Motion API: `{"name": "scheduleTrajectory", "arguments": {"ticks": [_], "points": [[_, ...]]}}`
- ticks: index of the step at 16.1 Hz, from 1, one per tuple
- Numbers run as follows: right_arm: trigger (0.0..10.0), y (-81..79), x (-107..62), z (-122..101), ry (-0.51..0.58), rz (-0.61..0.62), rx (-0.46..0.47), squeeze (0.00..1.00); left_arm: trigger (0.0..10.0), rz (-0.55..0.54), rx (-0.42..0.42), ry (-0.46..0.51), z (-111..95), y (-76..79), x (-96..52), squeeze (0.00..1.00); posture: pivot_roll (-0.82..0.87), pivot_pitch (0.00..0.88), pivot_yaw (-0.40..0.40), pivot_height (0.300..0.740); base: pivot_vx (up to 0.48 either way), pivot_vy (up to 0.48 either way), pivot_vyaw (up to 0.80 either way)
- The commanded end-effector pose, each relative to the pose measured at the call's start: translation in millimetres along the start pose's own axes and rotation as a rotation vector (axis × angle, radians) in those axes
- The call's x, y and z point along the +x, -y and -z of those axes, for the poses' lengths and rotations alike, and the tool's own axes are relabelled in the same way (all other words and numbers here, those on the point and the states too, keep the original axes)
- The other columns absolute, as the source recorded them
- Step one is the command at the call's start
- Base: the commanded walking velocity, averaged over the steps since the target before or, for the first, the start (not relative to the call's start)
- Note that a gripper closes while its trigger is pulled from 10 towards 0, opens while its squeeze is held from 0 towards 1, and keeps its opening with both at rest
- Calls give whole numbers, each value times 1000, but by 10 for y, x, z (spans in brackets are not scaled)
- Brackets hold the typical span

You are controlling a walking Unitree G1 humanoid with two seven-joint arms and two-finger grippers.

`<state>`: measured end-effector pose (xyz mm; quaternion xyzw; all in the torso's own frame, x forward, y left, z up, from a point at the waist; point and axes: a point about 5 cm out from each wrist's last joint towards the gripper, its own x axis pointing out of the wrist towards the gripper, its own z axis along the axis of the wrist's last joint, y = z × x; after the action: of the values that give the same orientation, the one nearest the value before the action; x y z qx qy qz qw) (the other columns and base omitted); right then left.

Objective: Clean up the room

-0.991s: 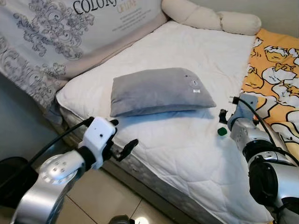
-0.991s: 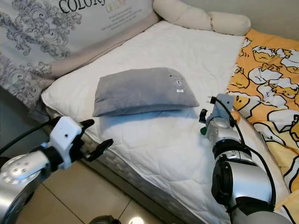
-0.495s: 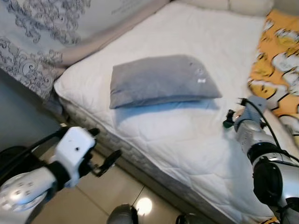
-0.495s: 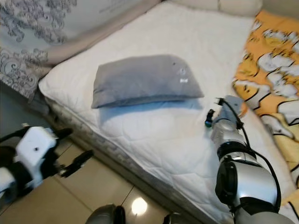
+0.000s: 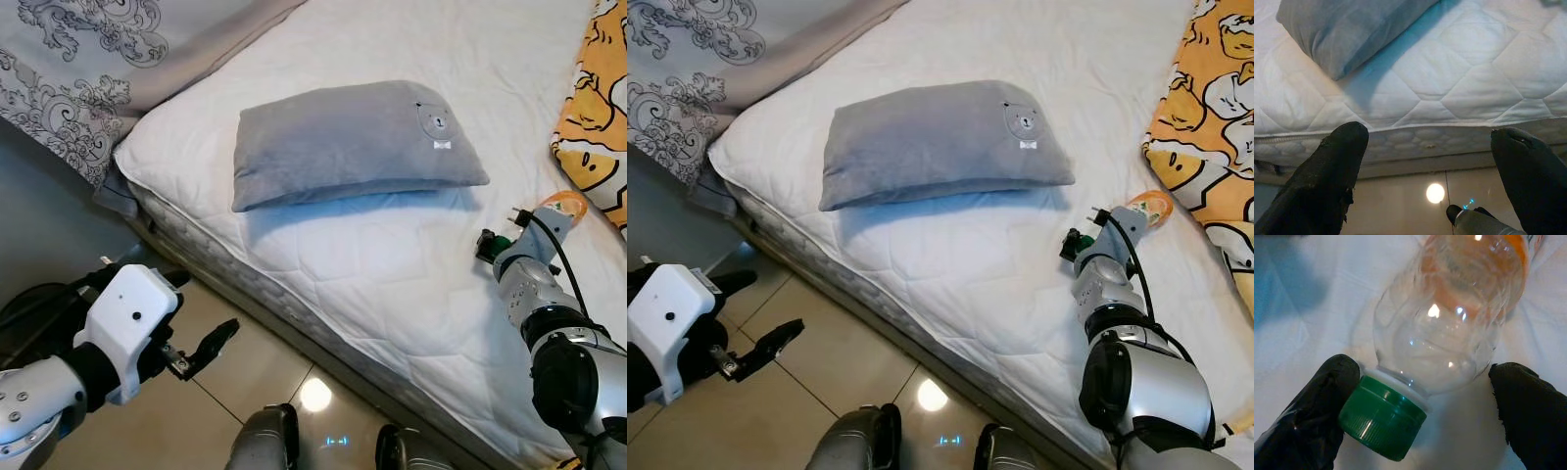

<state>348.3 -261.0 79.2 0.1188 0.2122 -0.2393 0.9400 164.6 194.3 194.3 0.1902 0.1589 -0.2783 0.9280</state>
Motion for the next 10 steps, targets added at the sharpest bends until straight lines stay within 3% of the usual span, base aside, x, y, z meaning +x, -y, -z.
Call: {"name": "scheduleTrajectory", "arguments": {"ticks": [1,2,3,4,7,10], "points": [[10000,7,0,21,-21,10,28,0,10000,5,10,-10,-10,18,-41,0,358,247,78,740,0,0,0],[10000,26,3,0,-19,26,45,0,10000,4,10,-11,-10,16,-42,0,356,248,75,740,0,0,0],[4314,38,6,-24,-13,32,71,0,10000,1,8,-9,-16,17,-37,0,354,246,72,740,0,0,0],[78,41,7,-33,-10,30,80,0,10000,1,6,-8,-21,21,-33,0,354,244,71,740,0,0,0],[0,9,6,-42,-2,1,93,0,10000,3,2,-10,-24,26,-42,0,354,240,69,740,0,0,0],[0,-17,1,-11,-1,-8,1,0,10000,5,3,-7,-36,27,-35,0,357,240,68,740,0,0,0]]}}
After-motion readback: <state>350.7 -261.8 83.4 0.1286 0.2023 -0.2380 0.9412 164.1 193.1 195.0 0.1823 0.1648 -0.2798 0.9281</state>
